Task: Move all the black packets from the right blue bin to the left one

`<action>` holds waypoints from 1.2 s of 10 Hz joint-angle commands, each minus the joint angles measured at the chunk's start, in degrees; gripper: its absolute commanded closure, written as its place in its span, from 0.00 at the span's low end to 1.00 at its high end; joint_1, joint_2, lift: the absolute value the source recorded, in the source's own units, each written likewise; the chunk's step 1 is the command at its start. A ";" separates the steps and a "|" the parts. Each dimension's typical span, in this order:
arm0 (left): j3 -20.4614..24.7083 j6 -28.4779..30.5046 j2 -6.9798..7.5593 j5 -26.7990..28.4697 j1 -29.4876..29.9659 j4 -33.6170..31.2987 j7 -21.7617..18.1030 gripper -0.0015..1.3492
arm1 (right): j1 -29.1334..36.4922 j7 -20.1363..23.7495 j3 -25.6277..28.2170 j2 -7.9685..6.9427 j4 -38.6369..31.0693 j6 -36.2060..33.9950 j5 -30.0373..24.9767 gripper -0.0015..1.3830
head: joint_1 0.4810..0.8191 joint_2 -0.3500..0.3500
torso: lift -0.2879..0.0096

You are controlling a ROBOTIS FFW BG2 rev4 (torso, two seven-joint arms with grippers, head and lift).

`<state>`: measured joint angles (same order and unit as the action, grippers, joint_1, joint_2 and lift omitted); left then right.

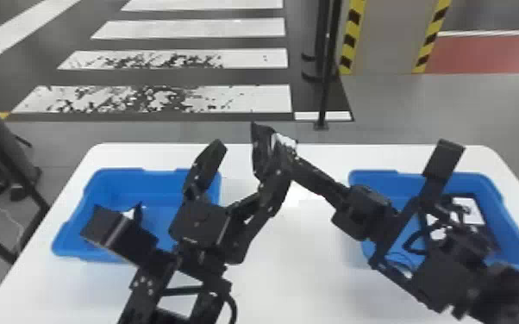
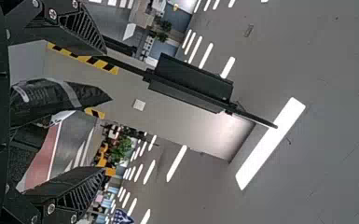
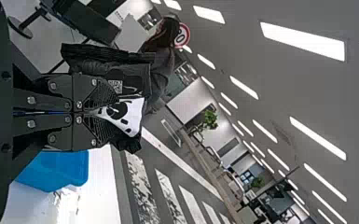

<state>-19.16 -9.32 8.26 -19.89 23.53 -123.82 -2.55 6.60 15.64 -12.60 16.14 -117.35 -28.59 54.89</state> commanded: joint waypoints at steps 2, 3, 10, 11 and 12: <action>0.08 -1.38 0.00 -0.11 0.09 0.14 0.00 0.12 | -0.27 0.00 -3.39 0.55 0.28 0.04 2.24 0.86 | 0.63 0.62 | 0.50; 0.31 -2.78 -0.08 0.24 0.23 0.42 0.09 0.13 | -0.27 0.00 -3.96 0.64 0.42 0.04 2.59 0.86 | 0.63 0.65 | 0.50; 3.16 7.34 -0.26 6.86 1.77 -4.22 0.53 0.94 | -2.52 0.53 -6.59 1.26 0.42 1.45 7.16 0.86 | 0.63 0.70 | 0.50; 3.62 6.78 -0.52 6.86 2.06 -4.36 0.70 0.90 | -2.66 0.62 -6.70 1.26 0.42 1.87 7.27 0.86 | 0.63 0.71 | 0.50; 3.73 5.09 -0.52 7.55 2.20 -4.36 0.97 0.90 | -2.66 0.62 -6.82 1.26 0.57 2.29 7.61 0.86 | 0.62 0.73 | 0.50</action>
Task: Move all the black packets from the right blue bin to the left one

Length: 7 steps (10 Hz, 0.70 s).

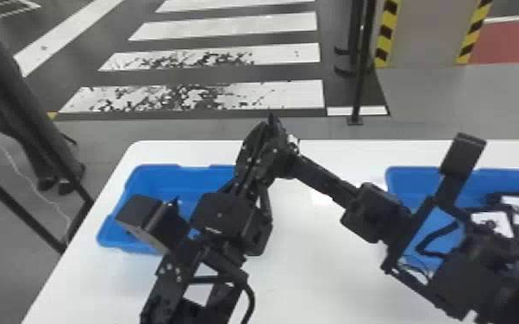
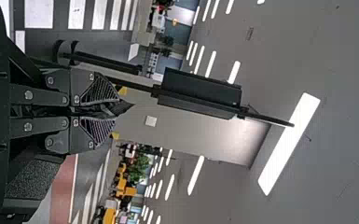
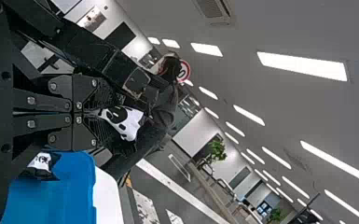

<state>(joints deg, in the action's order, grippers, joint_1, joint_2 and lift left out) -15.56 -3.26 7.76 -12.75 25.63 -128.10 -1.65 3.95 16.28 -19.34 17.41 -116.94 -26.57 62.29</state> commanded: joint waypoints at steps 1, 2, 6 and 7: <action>0.02 -2.65 -0.03 1.10 0.24 -0.08 0.25 0.90 | -0.16 0.24 -0.32 0.08 0.86 1.41 0.89 0.83 | 0.61 0.73 | 0.50; 0.13 -2.93 -0.03 0.87 0.24 -0.08 0.33 0.90 | -0.72 1.04 -1.12 0.08 2.27 3.66 1.12 0.58 | 0.59 0.74 | 0.50; 0.25 -5.89 -0.20 0.75 0.80 0.20 1.92 0.90 | -1.71 4.29 -1.57 -0.09 4.94 5.62 -0.02 0.11 | 0.55 0.75 | 0.50; 1.05 -7.15 -0.55 0.98 1.23 0.76 2.71 0.90 | -1.57 4.46 -1.57 -0.09 4.94 6.33 0.66 0.10 | 0.54 0.75 | 0.50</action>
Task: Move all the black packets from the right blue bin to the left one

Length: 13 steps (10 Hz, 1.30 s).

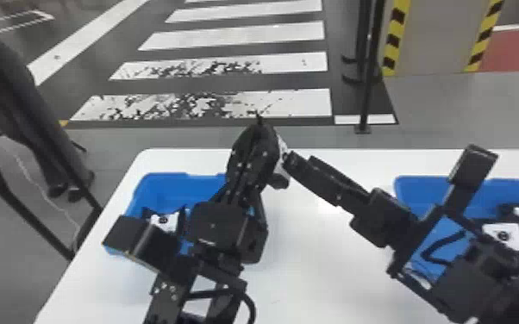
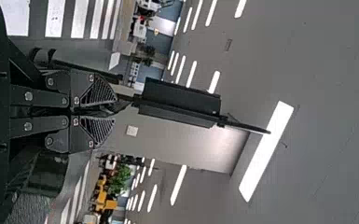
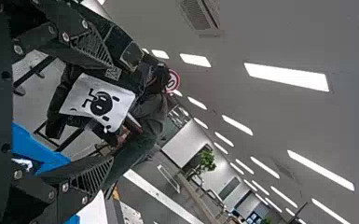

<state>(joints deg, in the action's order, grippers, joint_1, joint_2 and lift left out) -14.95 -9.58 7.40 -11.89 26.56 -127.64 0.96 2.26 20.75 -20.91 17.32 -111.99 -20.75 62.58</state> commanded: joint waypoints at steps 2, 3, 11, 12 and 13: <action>5.46 -2.38 -1.95 5.15 -0.97 5.65 1.50 0.90 | 1.25 0.25 0.34 0.09 0.69 1.35 2.89 0.11 | 0.53 0.77 | 0.50; 9.69 -3.37 -3.26 10.75 -3.92 12.82 2.11 0.90 | 2.24 0.52 1.26 0.00 0.69 1.77 3.46 0.11 | 0.54 0.80 | 0.50; 13.69 -13.77 -4.58 8.12 -4.63 21.12 3.61 0.11 | 6.74 0.43 19.77 -2.37 -4.94 -3.57 -24.99 0.11 | 0.63 0.87 | 0.50; 11.63 -10.82 -3.88 3.66 -0.83 14.93 1.85 0.10 | 7.58 -1.07 24.56 -2.90 -7.33 -8.91 -36.42 0.11 | 0.63 0.82 | 0.50; 10.61 -9.55 -3.53 1.26 3.25 9.45 0.79 0.08 | 7.72 -1.07 27.31 -2.81 -6.48 -12.29 -39.62 0.11 | 0.63 0.68 | 0.50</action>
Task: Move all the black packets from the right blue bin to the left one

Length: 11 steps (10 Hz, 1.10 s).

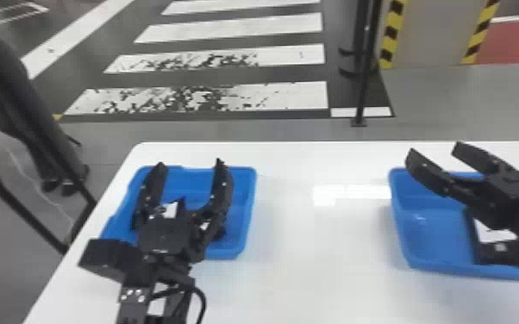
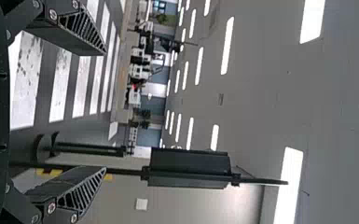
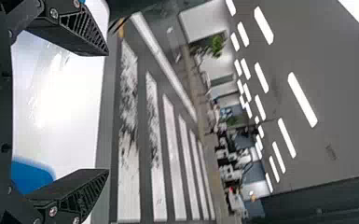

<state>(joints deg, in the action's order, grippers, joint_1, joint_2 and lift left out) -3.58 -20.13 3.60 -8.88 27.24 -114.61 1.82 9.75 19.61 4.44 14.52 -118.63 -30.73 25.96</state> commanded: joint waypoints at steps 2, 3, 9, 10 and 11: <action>-2.59 6.34 0.79 -3.57 8.62 -12.58 -1.91 0.08 | 1.08 -2.30 8.24 -0.46 -0.83 -12.86 -9.28 0.11 | 0.63 0.47 | 0.50; -4.07 6.62 1.49 -4.71 8.48 -12.72 -2.35 0.08 | 0.66 -3.26 9.61 -0.46 -0.41 -16.66 -11.91 0.11 | 0.63 0.42 | 0.50; -6.13 7.33 2.37 -6.66 7.07 -12.72 -2.96 0.08 | -2.02 -6.52 8.93 -0.73 3.11 -30.72 -13.97 0.11 | 0.63 0.17 | 0.50; -6.13 7.61 2.46 -6.66 7.07 -12.72 -2.96 0.08 | -2.72 -6.87 8.47 -0.73 3.81 -31.85 -13.74 0.11 | 0.63 0.17 | 0.50; -6.13 7.75 2.37 -6.66 7.07 -12.58 -3.05 0.08 | -2.86 -7.48 7.90 -0.73 3.95 -32.27 -13.39 0.12 | 0.63 0.17 | 0.50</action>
<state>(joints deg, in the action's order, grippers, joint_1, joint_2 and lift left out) -9.71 -12.46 5.98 -15.54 34.30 -127.33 -1.21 7.06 12.25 12.70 13.79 -114.78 -62.63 12.35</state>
